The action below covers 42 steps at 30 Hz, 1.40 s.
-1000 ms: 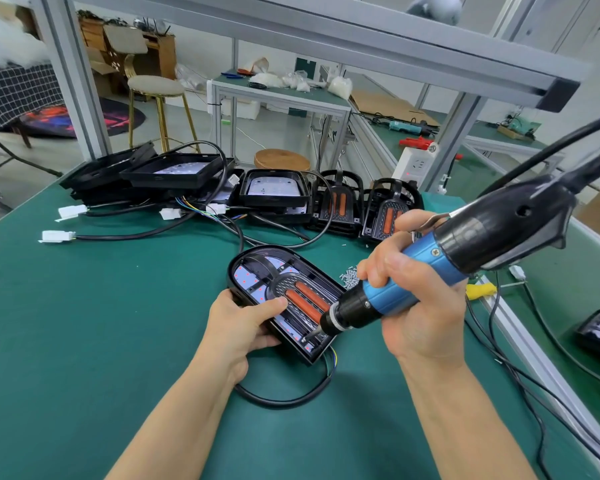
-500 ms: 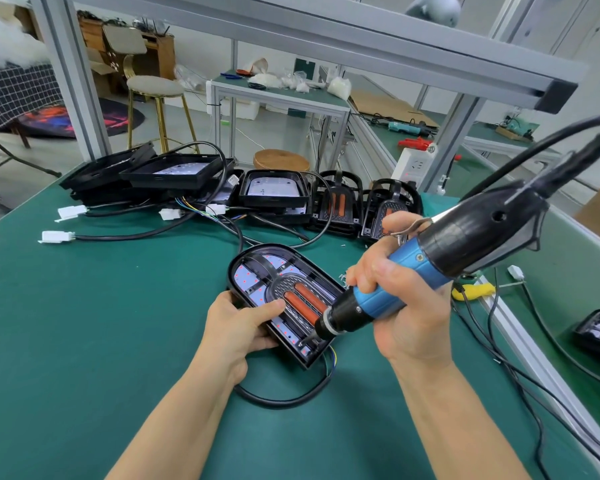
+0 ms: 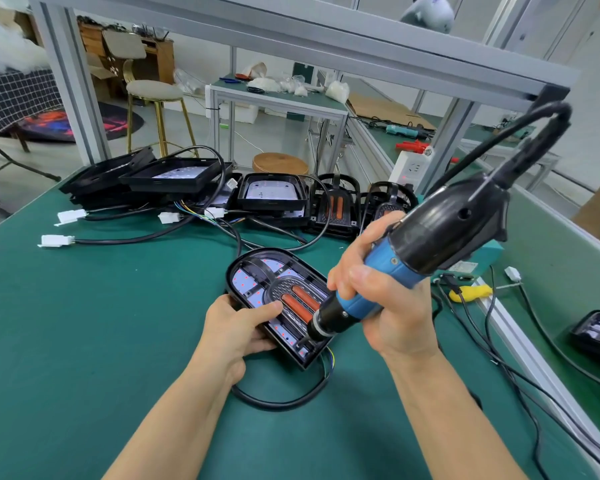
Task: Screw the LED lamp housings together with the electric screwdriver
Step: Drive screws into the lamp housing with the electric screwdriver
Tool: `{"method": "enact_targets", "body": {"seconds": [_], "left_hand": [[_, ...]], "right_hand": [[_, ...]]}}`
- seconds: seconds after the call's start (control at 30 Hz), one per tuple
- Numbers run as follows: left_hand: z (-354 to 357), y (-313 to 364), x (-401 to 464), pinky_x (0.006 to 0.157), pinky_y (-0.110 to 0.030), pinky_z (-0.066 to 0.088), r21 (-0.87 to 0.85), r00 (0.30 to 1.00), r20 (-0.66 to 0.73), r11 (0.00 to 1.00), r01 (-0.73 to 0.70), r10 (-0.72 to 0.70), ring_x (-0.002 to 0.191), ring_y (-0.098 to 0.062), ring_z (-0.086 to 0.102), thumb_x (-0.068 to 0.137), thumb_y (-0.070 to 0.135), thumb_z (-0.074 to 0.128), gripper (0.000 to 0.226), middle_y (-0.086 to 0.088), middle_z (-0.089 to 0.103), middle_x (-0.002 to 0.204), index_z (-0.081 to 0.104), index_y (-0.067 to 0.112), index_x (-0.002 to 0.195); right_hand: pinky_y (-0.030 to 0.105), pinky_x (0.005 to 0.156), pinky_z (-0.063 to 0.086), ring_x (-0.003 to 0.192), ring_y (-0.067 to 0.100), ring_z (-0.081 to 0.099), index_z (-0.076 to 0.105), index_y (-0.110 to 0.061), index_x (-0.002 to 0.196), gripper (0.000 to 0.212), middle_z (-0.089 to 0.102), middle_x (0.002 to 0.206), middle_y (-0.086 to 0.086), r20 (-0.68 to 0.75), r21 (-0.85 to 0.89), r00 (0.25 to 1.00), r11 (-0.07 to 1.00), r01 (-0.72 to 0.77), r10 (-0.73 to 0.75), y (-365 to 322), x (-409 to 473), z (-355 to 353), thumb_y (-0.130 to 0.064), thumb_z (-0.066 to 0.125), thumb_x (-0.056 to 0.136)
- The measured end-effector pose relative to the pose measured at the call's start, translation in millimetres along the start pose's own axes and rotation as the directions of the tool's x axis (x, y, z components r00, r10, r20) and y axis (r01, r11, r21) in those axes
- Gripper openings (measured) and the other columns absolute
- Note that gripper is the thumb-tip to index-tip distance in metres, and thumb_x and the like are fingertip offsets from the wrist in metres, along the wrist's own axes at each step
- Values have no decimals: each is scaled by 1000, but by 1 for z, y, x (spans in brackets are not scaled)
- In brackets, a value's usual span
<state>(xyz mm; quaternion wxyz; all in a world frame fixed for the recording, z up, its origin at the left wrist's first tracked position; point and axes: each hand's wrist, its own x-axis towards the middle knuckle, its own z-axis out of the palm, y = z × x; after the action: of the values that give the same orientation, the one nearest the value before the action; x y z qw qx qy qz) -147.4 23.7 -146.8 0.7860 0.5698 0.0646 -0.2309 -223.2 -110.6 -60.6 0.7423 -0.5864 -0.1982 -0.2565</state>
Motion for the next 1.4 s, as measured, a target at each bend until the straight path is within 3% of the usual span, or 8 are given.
{"method": "enact_targets", "body": {"seconds": [0.4, 0.7, 0.87, 1.0, 1.1, 1.27, 1.33, 1.4], "left_hand": [[4, 4, -6, 47, -32, 55, 32, 999, -12, 999, 33, -32, 57, -27, 69, 75, -5, 73, 41, -20, 72, 86, 53, -6, 111], [3, 3, -7, 47, -28, 55, 7, 997, -70, 999, 45, -44, 61, -22, 71, 81, -3, 69, 15, -14, 73, 84, 63, 2, 93], [0, 4, -13, 66, -33, 52, 235, 984, -142, 969, -71, 106, 82, -14, 65, 76, 4, 76, 48, -3, 65, 102, 47, 11, 114], [-7, 9, -16, 100, -40, 37, 721, 935, -141, 680, -129, 327, 119, -26, 44, 69, 20, 82, 79, -8, 34, 136, 38, 13, 134], [-6, 20, -17, 102, -42, 29, 916, 900, -88, 390, -96, 428, 124, -29, 30, 71, 25, 79, 76, -7, 36, 138, 42, 15, 137], [37, 42, -9, 91, -38, 40, 869, 752, 208, 235, -435, 625, 104, -25, 51, 78, 14, 67, 25, 4, 65, 105, 69, 24, 100], [70, 48, 7, 91, -37, 43, 845, 760, 357, 158, -510, 543, 99, -22, 58, 81, 16, 63, 15, 8, 69, 96, 71, 26, 90], [101, 50, 29, 96, -35, 39, 880, 806, 446, -26, -475, 388, 101, -22, 59, 85, 19, 58, 16, 6, 70, 98, 71, 26, 89]], "right_hand": [[29, 55, 48, 45, 12, 50, 60, -22, 90, 29, 54, 53, -3, 71, 51, 996, 997, -58, 54, 5, 4, 2, -7, 57, 65], [26, 62, 48, 48, 13, 46, 53, -14, 91, 31, 49, 51, -4, -412, 47, 905, 990, 134, -103, -25, 25, -29, -6, 58, 62], [25, 61, 48, 51, 14, 49, 53, -14, 88, 20, 50, 55, -1, -550, 40, 829, 989, 144, -99, -33, 21, -53, -2, 50, 72], [24, 60, 46, 47, 12, 45, 52, -15, 88, 22, 45, 52, -2, -642, -17, 755, 987, 162, -135, -37, 17, -69, -2, 51, 71], [25, 60, 46, 47, 13, 45, 52, -16, 87, 22, 44, 53, -1, -675, -81, 719, 986, 148, -163, -41, 14, -80, -2, 53, 70], [27, 62, 46, 47, 14, 45, 53, -15, 88, 23, 44, 53, -1, -703, -120, 689, 984, 134, -179, -43, 9, -92, -2, 54, 69], [26, 61, 47, 47, 15, 45, 53, -14, 89, 24, 45, 52, 0, -705, -133, 684, 983, 128, -185, -42, 7, -94, -1, 54, 69], [27, 60, 47, 46, 16, 45, 53, -13, 89, 24, 44, 54, 2, -707, -142, 682, 982, 123, -188, -39, 6, -95, -1, 55, 69]]}}
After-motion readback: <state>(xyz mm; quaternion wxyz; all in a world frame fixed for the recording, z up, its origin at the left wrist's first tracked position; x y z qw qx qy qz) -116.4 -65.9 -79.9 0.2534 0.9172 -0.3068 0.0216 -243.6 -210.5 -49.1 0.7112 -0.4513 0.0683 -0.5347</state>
